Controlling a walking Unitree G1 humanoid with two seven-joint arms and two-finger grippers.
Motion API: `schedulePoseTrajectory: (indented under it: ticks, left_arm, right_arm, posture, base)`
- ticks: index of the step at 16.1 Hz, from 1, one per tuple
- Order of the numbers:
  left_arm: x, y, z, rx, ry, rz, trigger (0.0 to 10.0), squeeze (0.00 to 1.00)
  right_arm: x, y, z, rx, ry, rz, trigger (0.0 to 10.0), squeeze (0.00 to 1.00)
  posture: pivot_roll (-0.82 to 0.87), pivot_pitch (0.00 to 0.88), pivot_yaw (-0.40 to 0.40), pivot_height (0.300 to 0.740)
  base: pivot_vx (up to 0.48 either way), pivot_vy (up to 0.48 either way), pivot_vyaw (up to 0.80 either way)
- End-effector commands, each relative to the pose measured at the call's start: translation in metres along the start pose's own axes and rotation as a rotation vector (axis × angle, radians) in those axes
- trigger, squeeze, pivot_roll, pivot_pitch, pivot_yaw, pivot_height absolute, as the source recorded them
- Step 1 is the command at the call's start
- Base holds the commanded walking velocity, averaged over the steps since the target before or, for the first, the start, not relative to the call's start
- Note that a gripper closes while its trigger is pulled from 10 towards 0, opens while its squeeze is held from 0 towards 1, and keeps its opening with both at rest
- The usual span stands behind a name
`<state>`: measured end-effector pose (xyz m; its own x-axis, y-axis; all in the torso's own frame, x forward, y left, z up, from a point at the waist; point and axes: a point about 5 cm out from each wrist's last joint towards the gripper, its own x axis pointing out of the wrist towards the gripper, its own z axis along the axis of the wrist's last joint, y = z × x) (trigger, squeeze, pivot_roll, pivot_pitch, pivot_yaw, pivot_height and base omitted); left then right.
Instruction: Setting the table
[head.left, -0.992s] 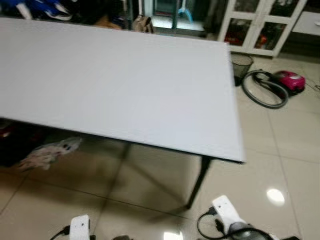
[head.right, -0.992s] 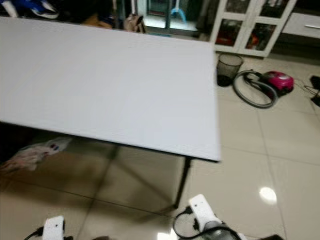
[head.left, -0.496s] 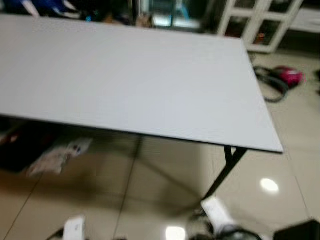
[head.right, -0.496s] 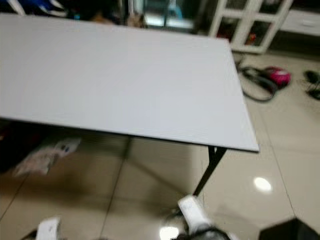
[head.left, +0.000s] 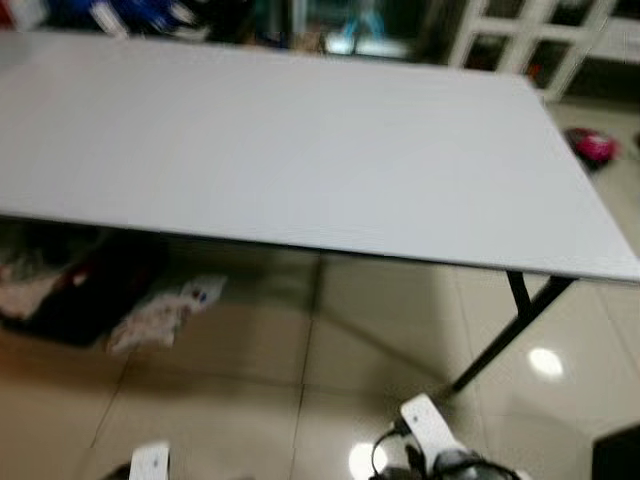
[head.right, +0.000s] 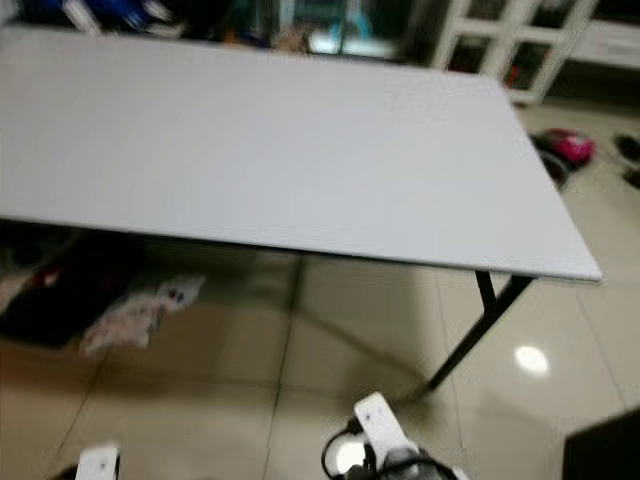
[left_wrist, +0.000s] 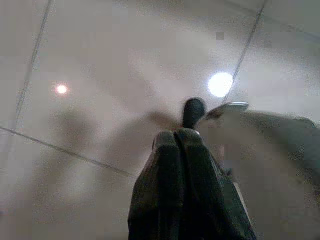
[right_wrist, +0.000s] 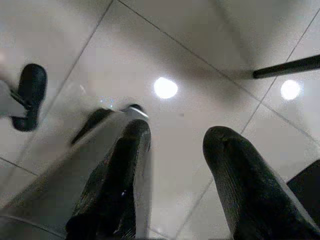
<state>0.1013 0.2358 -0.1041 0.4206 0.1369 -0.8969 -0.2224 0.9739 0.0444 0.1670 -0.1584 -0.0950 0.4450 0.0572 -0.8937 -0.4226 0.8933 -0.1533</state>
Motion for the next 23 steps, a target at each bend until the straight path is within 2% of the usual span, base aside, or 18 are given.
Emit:
schedulePoseTrajectory:
  ticks: [1, 3, 23]
  left_arm:
    - [0.0012, -0.0086, 0.0011, 0.010, -0.001, -0.020, 10.0, 0.00]
    - [0.0009, -0.0085, -0.0008, 0.008, 0.003, -0.019, 10.0, 0.00]
    - [-0.0005, 0.0009, -0.0023, 0.003, 0.010, -0.001, 10.0, 0.00]
  right_arm:
    - [-0.0020, -0.0108, -0.0118, -0.012, 0.042, -0.023, 10.0, 0.00]
    - [-0.0021, -0.0105, -0.0119, -0.015, 0.039, -0.025, 10.0, 0.00]
    - [-0.0015, -0.0064, -0.0102, 0.009, 0.031, -0.020, 10.0, 0.00]
  posture:
    - [-0.11, 0.068, -0.011, 0.740]
    - [-0.11, 0.071, -0.010, 0.740]
    - [-0.08, 0.078, 0.001, 0.740]
  base:
    - [0.000, 0.476, -0.80]
    - [0.000, 0.476, -0.80]
    - [0.000, 0.476, 0.00]
